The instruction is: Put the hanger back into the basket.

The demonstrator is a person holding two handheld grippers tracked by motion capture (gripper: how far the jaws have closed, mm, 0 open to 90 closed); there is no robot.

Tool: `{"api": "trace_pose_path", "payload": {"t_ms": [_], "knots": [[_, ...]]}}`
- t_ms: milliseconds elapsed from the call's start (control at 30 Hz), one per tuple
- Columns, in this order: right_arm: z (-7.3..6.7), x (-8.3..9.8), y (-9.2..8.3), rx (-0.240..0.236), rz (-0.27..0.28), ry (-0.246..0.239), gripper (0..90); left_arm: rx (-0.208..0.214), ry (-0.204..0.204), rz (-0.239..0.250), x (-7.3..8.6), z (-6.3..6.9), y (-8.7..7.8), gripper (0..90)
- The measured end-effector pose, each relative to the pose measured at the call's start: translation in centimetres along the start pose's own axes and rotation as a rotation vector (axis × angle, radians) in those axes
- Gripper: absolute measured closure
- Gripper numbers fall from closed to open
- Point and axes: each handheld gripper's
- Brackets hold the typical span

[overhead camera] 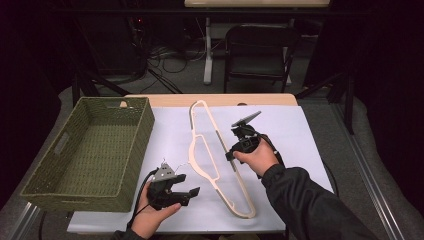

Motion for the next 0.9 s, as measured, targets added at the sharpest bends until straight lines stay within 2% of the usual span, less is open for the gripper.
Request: {"api": "trace_pose_path", "payload": {"t_ms": [100, 267, 433, 467, 700, 800, 833, 900], "knots": [[0.1, 0.2, 0.2, -0.021, 0.014, 0.009, 79.9, 0.014, -0.023, 0.006, -0.1, -0.2, 0.2, 29.4], [-0.2, 0.2, 0.5, -0.040, 0.037, 0.023, 79.9, 0.020, -0.036, 0.017, -0.4, -0.2, 0.5, 29.1], [-0.5, 0.1, 0.5, -0.051, 0.038, 0.025, 79.9, 0.030, -0.060, 0.029, -0.7, -0.1, 0.9, 29.6], [-0.6, 0.2, 0.6, -0.059, 0.047, 0.015, 79.9, 0.038, -0.085, 0.035, -0.7, -0.1, 1.1, 29.6], [-0.9, 0.3, 0.9, -0.059, 0.037, 0.009, 79.9, 0.056, -0.111, 0.059, -0.9, 0.2, 1.7, 31.3], [-1.0, 0.3, 0.9, -0.072, 0.043, 0.015, 79.9, 0.064, -0.123, 0.062, -1.0, 0.4, 2.1, 32.6], [-1.1, 0.3, 1.0, -0.078, 0.064, 0.020, 79.9, 0.070, -0.129, 0.066, -1.0, 0.4, 2.2, 33.0], [-1.1, 0.3, 0.9, -0.078, 0.047, 0.026, 79.9, 0.083, -0.152, 0.069, -1.0, 0.4, 2.5, 35.5]]}}
Point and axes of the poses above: each handheld gripper's, and its own axes: y roughly forward along the jaws, x roughly out of its underside, z roughly to its right, and after that the axes turned 5 degrees about y, right-handed
